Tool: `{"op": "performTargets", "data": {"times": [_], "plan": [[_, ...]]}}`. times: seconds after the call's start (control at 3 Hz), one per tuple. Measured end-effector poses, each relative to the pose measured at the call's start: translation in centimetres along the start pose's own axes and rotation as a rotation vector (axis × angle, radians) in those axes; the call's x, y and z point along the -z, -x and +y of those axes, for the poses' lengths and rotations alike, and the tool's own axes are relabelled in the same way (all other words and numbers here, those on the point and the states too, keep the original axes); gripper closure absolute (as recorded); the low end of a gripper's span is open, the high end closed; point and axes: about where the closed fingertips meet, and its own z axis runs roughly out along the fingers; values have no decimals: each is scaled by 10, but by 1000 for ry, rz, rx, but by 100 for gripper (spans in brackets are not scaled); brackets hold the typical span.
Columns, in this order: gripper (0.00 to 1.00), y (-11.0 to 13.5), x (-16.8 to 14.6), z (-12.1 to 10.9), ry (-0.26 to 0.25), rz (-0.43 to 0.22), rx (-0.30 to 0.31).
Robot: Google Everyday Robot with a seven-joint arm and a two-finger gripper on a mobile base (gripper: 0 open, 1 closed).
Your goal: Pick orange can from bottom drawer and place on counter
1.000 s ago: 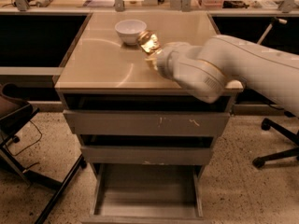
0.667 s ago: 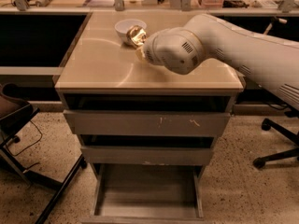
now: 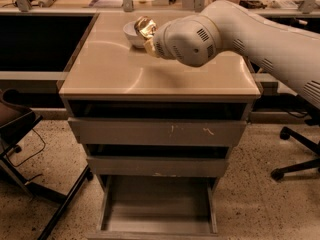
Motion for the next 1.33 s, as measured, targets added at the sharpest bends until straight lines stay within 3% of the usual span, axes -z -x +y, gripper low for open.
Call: {"op": "performTargets", "data": {"times": [1.0, 1.33], "plan": [[0, 0, 0, 0, 0, 0, 1], [0, 0, 0, 0, 0, 0, 1]]}}
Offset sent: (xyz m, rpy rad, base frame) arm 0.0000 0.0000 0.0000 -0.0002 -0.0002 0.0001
